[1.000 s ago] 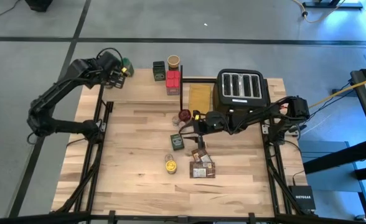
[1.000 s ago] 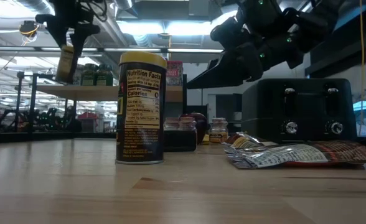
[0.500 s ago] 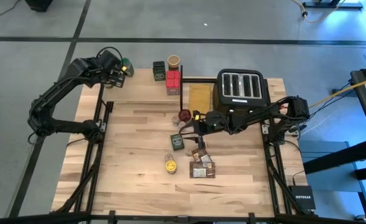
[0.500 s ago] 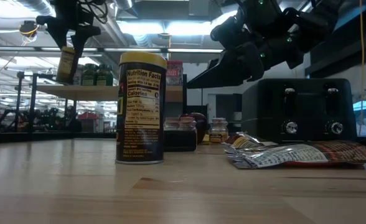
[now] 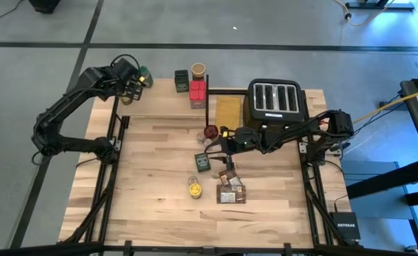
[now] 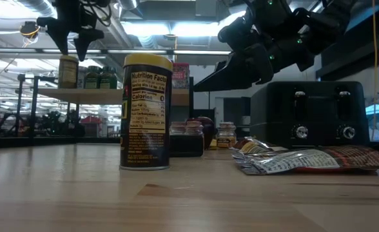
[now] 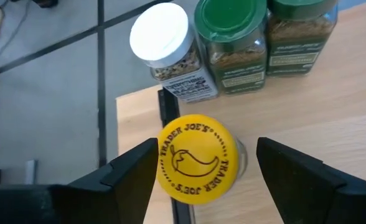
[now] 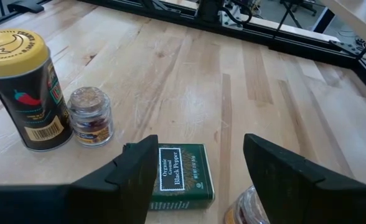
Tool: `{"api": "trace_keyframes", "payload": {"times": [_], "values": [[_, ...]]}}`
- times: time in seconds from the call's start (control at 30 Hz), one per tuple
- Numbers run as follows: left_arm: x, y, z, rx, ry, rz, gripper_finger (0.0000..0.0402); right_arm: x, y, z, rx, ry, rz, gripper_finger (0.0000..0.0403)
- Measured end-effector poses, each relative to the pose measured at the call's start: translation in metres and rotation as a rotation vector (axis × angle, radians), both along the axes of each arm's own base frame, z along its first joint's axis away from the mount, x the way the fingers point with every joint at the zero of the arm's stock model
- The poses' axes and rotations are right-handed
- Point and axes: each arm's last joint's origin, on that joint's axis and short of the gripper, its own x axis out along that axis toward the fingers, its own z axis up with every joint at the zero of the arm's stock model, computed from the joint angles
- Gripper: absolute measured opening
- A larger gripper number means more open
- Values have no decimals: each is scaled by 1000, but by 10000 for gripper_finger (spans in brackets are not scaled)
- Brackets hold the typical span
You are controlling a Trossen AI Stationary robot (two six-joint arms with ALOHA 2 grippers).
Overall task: Shelf spices
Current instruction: Put the top yellow seasoning bottle on the shelf
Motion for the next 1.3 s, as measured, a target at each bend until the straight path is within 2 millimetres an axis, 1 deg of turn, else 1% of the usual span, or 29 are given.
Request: {"api": "trace_keyframes", "payload": {"times": [0.13,0.2,0.27,0.33,0.4,0.47,0.53,0.6,0.67,0.8,0.87,1.03,1.2,1.3], "values": [[0,0,-1,1,20,-7,265,0,0,0,0,0,0,241],[-1,0,2,4,21,-16,265,0,0,0,0,0,0,241],[-1,-3,11,27,6,-34,265,0,0,0,0,0,0,241],[0,-7,24,68,-29,-49,265,0,0,0,0,0,0,241],[1,-13,38,111,-77,-79,265,0,0,0,0,0,0,241],[3,-24,48,133,-129,-137,265,0,0,0,0,0,0,241],[8,-37,49,120,-169,-211,265,0,0,0,0,0,1,241],[15,-49,41,82,-176,-252,265,0,0,0,0,0,1,241],[22,-59,27,30,-161,-273,265,0,0,0,1,0,2,241],[36,-77,-4,-63,-135,-283,265,0,0,0,1,0,2,241],[37,-84,-14,-80,-121,-260,265,0,0,0,1,0,2,241],[37,-86,-38,-39,-55,-168,265,0,0,0,0,-3,2,241],[35,-79,-57,-16,-10,-110,265,0,0,0,0,-4,1,241],[33,-75,-65,-5,27,-99,265,0,0,0,-1,-4,0,241]]}}
